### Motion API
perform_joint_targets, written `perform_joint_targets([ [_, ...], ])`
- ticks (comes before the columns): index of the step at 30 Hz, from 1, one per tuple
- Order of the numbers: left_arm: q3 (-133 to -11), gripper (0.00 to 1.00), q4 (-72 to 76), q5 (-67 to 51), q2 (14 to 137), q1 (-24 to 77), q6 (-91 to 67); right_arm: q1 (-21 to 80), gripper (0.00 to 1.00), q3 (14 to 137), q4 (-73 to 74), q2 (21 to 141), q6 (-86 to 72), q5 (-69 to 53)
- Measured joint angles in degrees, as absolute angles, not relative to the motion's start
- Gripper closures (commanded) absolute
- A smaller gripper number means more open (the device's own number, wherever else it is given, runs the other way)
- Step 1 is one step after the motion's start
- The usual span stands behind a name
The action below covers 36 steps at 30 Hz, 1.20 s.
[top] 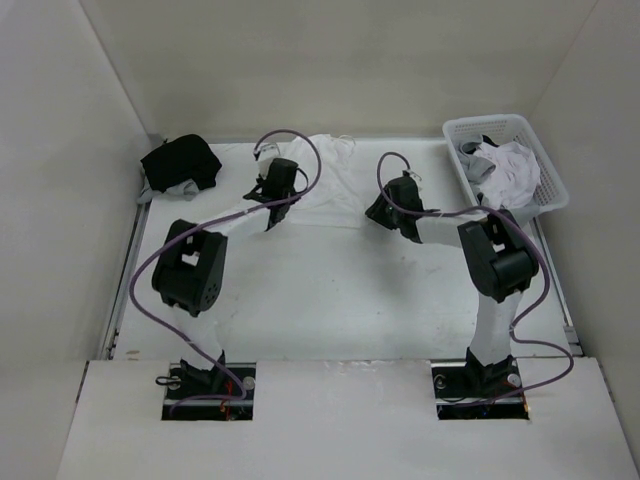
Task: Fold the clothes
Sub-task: Flatten the tank top out
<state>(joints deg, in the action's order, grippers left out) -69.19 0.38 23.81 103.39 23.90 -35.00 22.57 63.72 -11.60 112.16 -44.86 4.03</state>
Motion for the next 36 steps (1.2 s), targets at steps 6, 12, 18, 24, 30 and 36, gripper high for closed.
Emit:
perform_joint_targets([
  [6,-73.47,0.74,-0.34,23.68,113.58,26.59,-30.63,22.57,0.59,62.41,-12.10,111.57,-44.84,4.01],
  [12,-75.50,0.71,-1.06,24.16,115.52,26.35,-28.51,22.57,0.59,60.99,-12.88,110.93,-44.84,3.99],
  [18,-75.57,0.71,0.03,24.82,116.36,26.00,-27.79,22.57,0.59,60.90,-13.10,110.93,-44.84,3.81],
  [24,-75.94,0.76,0.67,23.79,119.15,25.78,-27.35,22.57,0.59,60.64,-13.56,110.91,-44.84,3.79],
  [30,-76.25,0.93,0.91,23.75,119.48,25.54,-27.46,22.57,0.68,60.64,-13.63,110.91,-44.77,3.75],
  [36,-76.25,0.94,-0.08,23.99,118.89,25.41,-28.49,22.57,0.94,60.64,-13.58,110.91,-44.23,3.36],
])
